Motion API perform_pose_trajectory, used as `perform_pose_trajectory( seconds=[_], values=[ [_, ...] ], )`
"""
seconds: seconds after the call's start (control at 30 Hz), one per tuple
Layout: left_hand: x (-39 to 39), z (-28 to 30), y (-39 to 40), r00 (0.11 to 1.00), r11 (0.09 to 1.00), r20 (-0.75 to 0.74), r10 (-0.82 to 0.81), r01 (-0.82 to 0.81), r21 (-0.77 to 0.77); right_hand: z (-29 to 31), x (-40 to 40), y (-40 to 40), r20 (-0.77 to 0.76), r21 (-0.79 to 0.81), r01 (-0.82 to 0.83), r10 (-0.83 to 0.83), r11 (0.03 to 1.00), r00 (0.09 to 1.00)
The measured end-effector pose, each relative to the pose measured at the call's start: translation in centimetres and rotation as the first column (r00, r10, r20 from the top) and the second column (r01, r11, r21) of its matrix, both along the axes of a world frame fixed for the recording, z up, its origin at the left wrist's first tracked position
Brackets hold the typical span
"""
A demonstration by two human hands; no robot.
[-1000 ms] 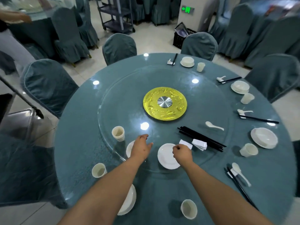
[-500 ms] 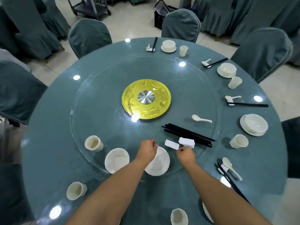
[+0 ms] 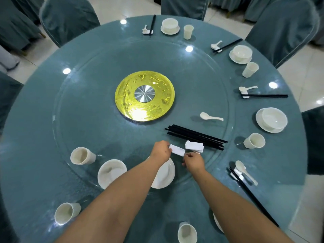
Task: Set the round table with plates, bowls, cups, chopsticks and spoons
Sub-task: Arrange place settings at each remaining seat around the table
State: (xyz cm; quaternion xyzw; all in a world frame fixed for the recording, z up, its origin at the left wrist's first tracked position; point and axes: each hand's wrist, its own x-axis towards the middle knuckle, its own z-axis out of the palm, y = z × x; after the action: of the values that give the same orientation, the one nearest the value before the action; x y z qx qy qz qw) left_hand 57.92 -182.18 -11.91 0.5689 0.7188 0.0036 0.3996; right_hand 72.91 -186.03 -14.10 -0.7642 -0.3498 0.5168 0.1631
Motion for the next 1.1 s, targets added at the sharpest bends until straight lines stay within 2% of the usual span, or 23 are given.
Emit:
perform_pose_trajectory(
  seconds=[0.23,0.37,0.57,0.8,0.97,1.1],
  values=[
    [1.0,0.0,-0.4,0.99,0.99,0.072,0.122,-0.127,0.065,-0.4,0.3,-0.5,-0.082,-0.05,0.239,-0.243,0.97,0.967],
    [0.6,1.3,-1.3,0.979,0.978,0.097,0.18,-0.189,0.09,0.7,-0.2,-1.1,-0.124,-0.063,0.276,-0.282,0.959,0.951],
    [-1.9,4.0,-4.4,0.963,0.966,0.152,0.224,-0.24,0.099,3.6,-1.4,-2.7,-0.118,0.008,0.162,-0.16,0.987,0.98],
    [-6.7,6.4,-12.6,0.93,0.929,0.149,0.336,-0.353,0.107,6.3,-6.0,-8.2,-0.114,0.069,-0.012,0.02,0.998,0.993],
    [-9.1,5.3,-18.9,0.893,0.893,0.159,0.421,-0.439,0.1,5.8,-8.8,-13.0,0.051,0.063,-0.225,0.222,0.972,0.974],
    [-10.1,3.9,-22.6,0.878,0.878,0.149,0.455,-0.47,0.09,4.7,-10.0,-16.2,0.076,0.015,-0.266,0.264,0.964,0.961]
  ],
)
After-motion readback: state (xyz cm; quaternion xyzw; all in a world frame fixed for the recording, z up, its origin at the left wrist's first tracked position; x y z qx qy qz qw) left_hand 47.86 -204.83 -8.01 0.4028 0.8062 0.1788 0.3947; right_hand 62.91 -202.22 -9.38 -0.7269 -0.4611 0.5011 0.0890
